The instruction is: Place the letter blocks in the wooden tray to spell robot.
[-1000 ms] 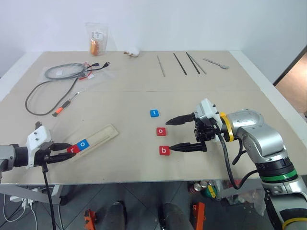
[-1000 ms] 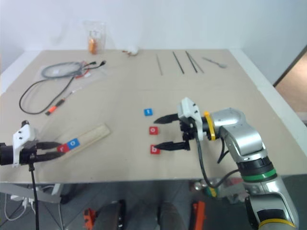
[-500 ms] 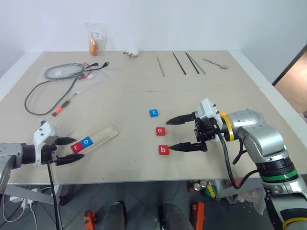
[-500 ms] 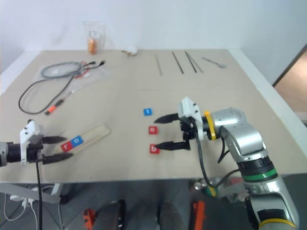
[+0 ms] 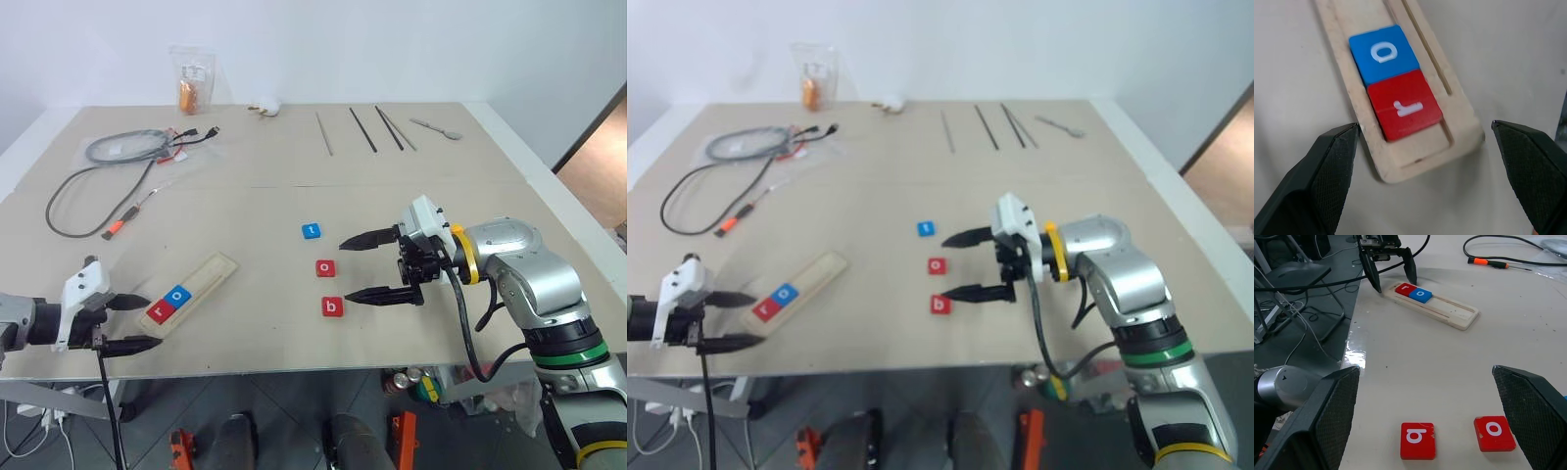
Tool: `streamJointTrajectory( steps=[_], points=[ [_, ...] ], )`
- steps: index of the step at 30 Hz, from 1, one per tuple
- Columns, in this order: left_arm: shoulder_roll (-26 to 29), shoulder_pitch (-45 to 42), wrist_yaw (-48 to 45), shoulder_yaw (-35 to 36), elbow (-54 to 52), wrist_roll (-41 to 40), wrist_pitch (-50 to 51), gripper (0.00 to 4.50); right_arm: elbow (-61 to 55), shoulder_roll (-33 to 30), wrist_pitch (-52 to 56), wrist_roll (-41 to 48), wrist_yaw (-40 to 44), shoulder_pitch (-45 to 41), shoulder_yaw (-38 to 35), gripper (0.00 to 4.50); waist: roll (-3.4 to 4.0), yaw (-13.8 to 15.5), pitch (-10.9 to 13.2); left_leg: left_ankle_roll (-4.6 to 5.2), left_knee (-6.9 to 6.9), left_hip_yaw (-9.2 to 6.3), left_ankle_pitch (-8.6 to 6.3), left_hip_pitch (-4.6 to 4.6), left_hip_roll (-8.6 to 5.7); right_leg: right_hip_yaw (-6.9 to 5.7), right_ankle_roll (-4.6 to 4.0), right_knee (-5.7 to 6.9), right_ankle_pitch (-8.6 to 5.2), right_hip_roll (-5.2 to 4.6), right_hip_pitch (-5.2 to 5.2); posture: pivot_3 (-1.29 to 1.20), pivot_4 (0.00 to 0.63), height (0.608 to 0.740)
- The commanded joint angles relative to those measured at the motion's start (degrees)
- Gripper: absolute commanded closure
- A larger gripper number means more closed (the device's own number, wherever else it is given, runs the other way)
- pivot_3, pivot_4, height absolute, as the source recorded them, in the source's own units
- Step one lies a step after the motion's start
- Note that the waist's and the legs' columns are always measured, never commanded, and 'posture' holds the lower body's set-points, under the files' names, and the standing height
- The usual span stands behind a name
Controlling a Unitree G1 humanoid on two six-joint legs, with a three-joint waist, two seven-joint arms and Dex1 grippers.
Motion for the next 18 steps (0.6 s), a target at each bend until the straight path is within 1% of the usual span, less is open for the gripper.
streamJointTrajectory(
  steps=[1, 4, 8, 14, 18],
  points=[
    [0.5, 0.6, 1.8, -2.1, 0.3, 3.8, -1.7, 0.03, -0.4, -0.1, -0.8, 0.6, -0.1, -1.5, -2.2, 0.0, 0.0, 0.0, 0.0, 0.0, 0.0, 0.0, 0.0, 0.0, 0.0, 0.0, 0.0, 0.0, 0.0, 0.0, 0.0, 0.0, 0.15, 0.74],
    [-1.5, -2.2, 6.8, -3.1, 1.6, 6.2, -1.8, 0.03, -0.3, 0.0, -1.0, 0.5, -0.1, -1.6, -2.1, 0.0, 0.05, 0.0, 0.0, 0.0, 0.0, 0.0, 0.0, 0.03, 0.0, 0.0, -0.01, 0.02, 0.01, 0.0, 0.01, 0.0, 0.15, 0.74],
    [-3.7, -4.6, 9.3, -2.3, 0.8, 3.8, 3.6, 0.03, 0.1, 0.2, -1.3, 0.3, -0.1, -2.0, -1.9, 0.0, 0.05, 0.3, 0.0, 0.03, 0.02, -0.02, 0.02, 0.06, -0.01, -0.03, -0.04, 0.12, 0.04, -0.01, 0.03, 0.0, 0.15, 0.74],
    [-3.5, -2.0, 10.3, -2.2, -5.2, 1.2, 10.9, 0.03, 0.7, 0.3, -1.6, 0.2, 0.1, -2.6, -1.8, 0.0, 0.06, 0.3, 0.0, 0.04, 0.09, -0.02, 0.03, 0.07, -0.02, -0.02, -0.1, 0.12, 0.12, -0.04, 0.05, 0.0, 0.15, 0.74],
    [-1.6, 0.8, 9.7, -3.3, -7.0, 3.1, 10.7, 0.03, 1.0, 0.5, -1.7, 0.3, 0.1, -3.0, -1.8, 0.0, 0.06, 0.3, 0.0, 0.06, 0.11, -0.01, 0.04, 0.06, -0.02, 0.0, -0.05, 0.11, 0.09, -0.04, 0.06, 0.0, 0.15, 0.74]
  ],
)
